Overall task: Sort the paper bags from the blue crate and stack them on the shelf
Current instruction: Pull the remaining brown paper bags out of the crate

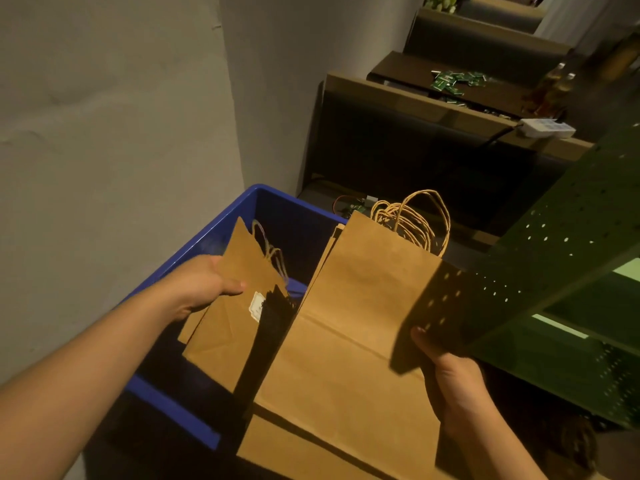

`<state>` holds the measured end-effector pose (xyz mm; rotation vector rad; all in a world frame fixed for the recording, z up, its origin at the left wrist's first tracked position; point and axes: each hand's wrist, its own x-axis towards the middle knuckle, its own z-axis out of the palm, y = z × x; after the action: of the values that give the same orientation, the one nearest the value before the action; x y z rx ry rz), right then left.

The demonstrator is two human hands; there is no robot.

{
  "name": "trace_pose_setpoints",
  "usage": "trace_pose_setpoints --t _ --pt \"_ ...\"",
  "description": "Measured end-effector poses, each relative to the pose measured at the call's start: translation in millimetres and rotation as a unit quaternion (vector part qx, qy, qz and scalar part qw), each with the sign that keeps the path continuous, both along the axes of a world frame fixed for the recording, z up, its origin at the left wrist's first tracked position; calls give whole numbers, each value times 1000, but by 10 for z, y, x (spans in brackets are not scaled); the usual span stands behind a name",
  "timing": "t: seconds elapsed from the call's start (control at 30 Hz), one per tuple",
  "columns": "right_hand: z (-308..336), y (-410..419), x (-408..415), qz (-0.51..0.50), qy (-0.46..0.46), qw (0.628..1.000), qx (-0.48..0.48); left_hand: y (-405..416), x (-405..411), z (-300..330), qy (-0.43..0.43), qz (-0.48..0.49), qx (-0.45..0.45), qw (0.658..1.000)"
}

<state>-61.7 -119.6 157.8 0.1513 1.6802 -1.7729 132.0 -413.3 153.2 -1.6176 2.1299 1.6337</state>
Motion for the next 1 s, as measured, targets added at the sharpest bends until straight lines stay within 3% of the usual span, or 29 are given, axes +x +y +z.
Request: trace_pose_setpoints --t 0.27,0.47,0.7,0.9,1.0 --pt "5 23 100 37 37 996 78 464 243 909 60 27 -214 975" --pt "-34 24 205 34 35 992 119 915 163 1261 1 -77 -458 886" --pt "-1 -48 363 31 56 996 54 1614 -96 1160 -4 -154 -446 882" --pt "-2 -39 448 36 52 995 72 1999 -324 813 -151 -303 -404 850" --pt "-50 -17 470 29 49 995 86 2088 -392 648 -180 -349 -381 837"
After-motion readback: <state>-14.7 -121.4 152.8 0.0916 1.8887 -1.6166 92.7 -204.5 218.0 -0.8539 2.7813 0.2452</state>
